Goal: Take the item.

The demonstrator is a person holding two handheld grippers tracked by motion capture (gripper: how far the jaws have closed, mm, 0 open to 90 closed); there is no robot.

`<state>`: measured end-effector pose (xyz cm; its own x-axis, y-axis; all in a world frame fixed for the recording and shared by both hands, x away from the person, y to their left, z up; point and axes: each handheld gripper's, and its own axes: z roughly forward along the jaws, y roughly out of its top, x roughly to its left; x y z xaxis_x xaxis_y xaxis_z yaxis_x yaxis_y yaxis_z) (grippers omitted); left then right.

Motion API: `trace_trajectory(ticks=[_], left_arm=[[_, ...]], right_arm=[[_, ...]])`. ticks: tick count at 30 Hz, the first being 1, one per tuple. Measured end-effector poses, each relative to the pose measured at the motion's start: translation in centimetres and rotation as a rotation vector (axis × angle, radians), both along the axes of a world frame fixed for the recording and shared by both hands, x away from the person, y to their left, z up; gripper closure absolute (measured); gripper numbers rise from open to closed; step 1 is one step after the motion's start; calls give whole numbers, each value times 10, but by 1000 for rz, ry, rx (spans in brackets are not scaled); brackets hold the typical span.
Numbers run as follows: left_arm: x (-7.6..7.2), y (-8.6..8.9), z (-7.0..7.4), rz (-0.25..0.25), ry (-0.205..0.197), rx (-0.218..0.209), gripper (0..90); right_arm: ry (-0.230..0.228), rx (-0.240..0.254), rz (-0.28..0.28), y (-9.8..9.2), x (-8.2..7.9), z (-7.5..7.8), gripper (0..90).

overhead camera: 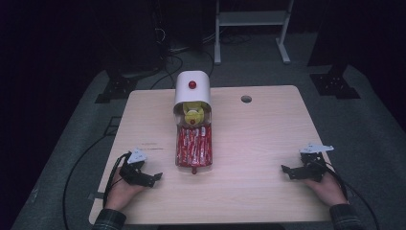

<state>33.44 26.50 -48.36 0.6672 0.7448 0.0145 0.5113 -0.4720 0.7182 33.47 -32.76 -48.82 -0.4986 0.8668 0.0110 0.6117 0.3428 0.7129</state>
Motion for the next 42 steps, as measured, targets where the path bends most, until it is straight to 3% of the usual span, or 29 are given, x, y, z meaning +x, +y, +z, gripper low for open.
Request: trace_trajectory(ticks=[29,42], left_arm=[[2,3,2,18,14,-9,0],[2,6,9,18,-4,-33,0]], right_arm=[[0,0,-1,0,-1,0,4],[-1,1,-1,0,0,0,4]])
